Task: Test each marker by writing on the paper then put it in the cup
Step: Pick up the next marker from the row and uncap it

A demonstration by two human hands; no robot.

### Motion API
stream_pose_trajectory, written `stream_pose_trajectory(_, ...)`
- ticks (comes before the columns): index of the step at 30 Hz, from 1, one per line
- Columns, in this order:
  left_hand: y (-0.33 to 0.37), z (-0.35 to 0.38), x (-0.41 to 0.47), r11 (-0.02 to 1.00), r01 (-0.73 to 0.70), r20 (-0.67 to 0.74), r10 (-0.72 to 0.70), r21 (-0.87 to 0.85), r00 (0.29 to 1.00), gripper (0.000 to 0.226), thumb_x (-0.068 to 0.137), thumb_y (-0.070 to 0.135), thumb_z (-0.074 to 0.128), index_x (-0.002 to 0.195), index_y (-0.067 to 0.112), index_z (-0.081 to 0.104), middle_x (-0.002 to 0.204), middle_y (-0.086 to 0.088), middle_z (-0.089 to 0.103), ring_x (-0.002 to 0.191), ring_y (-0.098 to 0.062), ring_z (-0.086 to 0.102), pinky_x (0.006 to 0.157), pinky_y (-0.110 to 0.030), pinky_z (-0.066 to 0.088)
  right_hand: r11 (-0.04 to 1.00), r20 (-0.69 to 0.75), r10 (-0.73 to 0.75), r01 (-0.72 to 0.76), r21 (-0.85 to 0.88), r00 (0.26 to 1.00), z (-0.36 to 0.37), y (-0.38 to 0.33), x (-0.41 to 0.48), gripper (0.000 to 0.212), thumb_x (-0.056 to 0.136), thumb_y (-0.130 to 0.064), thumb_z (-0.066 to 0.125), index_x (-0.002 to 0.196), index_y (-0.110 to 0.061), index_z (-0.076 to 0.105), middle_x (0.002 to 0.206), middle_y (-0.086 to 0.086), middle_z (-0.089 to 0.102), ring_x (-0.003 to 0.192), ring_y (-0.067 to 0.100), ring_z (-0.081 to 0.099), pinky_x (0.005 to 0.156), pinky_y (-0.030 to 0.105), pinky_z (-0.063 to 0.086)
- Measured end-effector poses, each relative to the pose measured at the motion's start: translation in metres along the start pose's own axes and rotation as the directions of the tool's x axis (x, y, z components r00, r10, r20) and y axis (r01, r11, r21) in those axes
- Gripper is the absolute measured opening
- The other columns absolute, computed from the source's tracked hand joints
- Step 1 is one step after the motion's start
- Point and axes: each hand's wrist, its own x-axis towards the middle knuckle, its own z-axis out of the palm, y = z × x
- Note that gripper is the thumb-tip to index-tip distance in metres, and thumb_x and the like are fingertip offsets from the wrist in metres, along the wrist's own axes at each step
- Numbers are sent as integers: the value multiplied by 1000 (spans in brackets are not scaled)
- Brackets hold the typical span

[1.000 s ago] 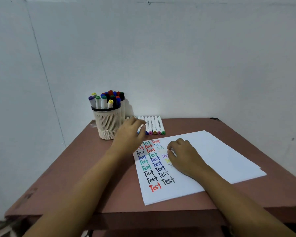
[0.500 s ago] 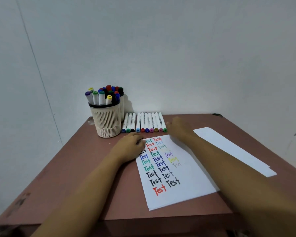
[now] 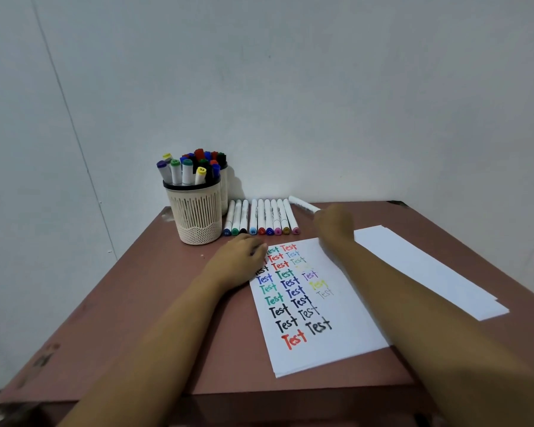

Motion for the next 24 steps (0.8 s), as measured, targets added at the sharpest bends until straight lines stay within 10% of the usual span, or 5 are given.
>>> stream_pose_trajectory(10, 9, -6, -15, 977, -202, -335, 170, -64, 927, 55, 93, 22, 53, 143, 9, 33, 145, -5, 34, 133, -17, 32, 102, -14, 21, 894, 33, -168, 138, 426, 985, -58, 7, -57, 26, 88, -11, 47, 93, 12, 59, 72, 10, 43, 66, 20, 36, 61, 29, 30)
stream_pose_trajectory(15, 21, -3, -22, 952, -305, -195, 298, -8, 934, 43, 95, 21, 50, 137, 13, 44, 130, -7, 52, 120, -20, 48, 99, -26, 38, 821, 39, -134, 89, 564, 990, -68, 17, -81, 32, 80, -18, 49, 85, 14, 53, 67, 8, 37, 64, 20, 32, 58, 31, 29)
stream_pose_trajectory(24, 37, -4, -30, 931, -355, -205, 334, -77, 920, 26, 97, 21, 46, 115, 4, 54, 104, -5, 58, 96, -17, 52, 81, -22, 37, 276, 379, 50, -378, 884, 924, -68, 21, -82, 17, 91, -25, 60, 80, -11, 60, 53, -1, 44, 45, 9, 40, 43, 18, 35)
